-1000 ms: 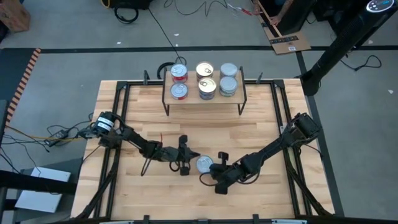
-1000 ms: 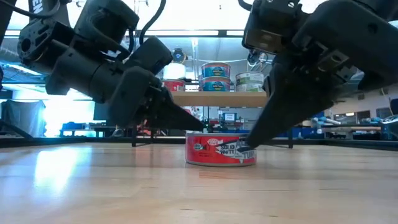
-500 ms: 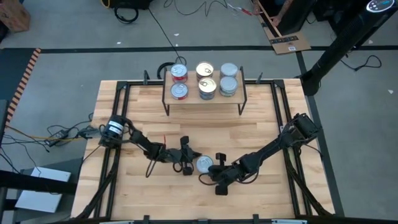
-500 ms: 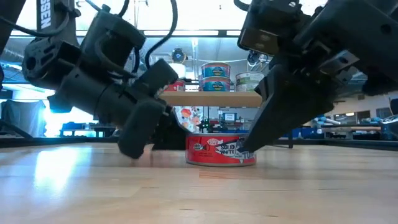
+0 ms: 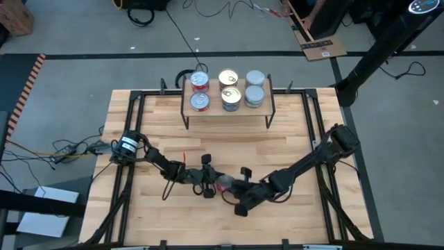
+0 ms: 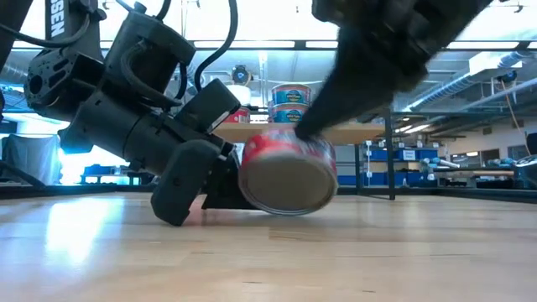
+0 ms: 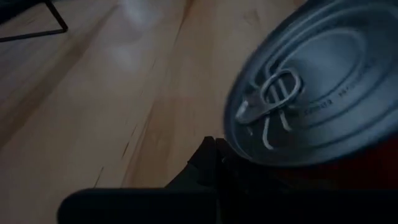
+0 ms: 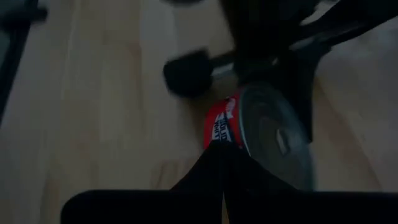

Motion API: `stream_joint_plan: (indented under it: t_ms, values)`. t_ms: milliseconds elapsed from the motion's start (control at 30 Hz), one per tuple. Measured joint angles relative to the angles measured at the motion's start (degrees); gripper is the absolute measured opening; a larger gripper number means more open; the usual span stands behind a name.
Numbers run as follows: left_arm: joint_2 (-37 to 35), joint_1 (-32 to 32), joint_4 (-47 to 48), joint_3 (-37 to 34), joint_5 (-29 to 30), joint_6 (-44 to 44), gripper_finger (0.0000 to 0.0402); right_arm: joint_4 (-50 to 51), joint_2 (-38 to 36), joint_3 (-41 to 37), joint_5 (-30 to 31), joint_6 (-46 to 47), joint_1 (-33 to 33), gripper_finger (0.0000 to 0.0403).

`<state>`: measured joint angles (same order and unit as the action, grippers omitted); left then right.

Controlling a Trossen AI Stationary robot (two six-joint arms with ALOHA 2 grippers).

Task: Stack canned seafood by type on shelf
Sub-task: Stack the red tuna can on top of the red tuna can on the shelf

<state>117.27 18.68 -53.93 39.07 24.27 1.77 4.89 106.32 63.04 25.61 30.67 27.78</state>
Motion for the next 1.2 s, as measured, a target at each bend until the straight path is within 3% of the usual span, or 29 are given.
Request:
stream_joint_plan:
  t_ms: [233,600,900,1067,1200]
  values:
    - [-0.24,0.44,1.21,0.05,0.03,-1.01,0.0000,2.61,-0.39,2.65,1.34,6.70,-1.60,0.0006]
    - [-6.81,0.84,15.67,0.00,-1.03,-3.66,0.0001,5.51,-1.34,2.56,2.04,8.33,-2.11,0.0019]
    - [-8.79,0.85,20.85,0.09,-1.14,-3.28,0.0002,10.20,-4.76,2.52,1.77,7.94,-2.07,0.0116]
    - [-16.29,0.83,31.65,0.08,-1.03,-1.29,0.0016,10.43,-5.32,2.54,1.81,4.26,-0.60,0.0186]
    - [-23.11,1.42,40.27,1.54,-5.21,2.69,0.0037,13.98,-5.30,2.54,1.83,3.74,0.97,0.0232]
